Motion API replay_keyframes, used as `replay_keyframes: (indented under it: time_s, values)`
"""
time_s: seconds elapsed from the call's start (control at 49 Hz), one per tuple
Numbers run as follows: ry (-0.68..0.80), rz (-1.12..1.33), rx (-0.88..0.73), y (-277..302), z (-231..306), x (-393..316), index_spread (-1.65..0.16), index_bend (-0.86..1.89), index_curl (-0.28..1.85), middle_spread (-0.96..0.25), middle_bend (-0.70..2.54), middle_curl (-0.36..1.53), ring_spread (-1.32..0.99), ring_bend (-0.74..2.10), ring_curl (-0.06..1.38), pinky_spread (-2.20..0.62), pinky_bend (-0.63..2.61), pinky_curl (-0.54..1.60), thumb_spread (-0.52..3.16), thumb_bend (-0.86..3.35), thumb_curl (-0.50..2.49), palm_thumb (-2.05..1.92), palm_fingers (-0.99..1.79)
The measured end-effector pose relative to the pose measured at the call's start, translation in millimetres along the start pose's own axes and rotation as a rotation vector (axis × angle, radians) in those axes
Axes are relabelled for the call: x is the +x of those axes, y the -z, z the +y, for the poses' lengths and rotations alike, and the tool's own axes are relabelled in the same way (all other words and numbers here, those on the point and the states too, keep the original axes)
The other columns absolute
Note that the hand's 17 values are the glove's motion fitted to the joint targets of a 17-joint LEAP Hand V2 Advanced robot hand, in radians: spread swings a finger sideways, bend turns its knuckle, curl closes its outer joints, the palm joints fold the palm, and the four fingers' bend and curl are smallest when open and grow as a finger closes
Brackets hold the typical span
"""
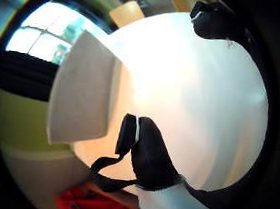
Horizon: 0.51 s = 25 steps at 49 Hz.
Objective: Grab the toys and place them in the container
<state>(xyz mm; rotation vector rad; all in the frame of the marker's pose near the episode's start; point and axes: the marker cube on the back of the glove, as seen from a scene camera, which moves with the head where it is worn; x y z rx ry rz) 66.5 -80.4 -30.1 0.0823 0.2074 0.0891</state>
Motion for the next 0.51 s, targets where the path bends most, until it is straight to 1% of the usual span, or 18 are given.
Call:
replay_keyframes:
  time_s: [0.265, 0.51]
  values:
    - [0.018, -0.097, 0.036, 4, 5, -16, -0.42, 0.38, 0.53, -0.14, 0.25, 0.38, -0.17, 0.33, 0.22, 0.03, 0.55, 0.3, 1.18, -0.03, 0.3, -0.02, 0.08]
    - [0.003, -0.062, 0.034, 5, 3, -5, -0.42, 0.37, 0.52, -0.14, 0.23, 0.38, -0.18, 0.3, 0.22, 0.03, 0.52, 0.3, 1.18, -0.03, 0.3, -0.02, 0.11]
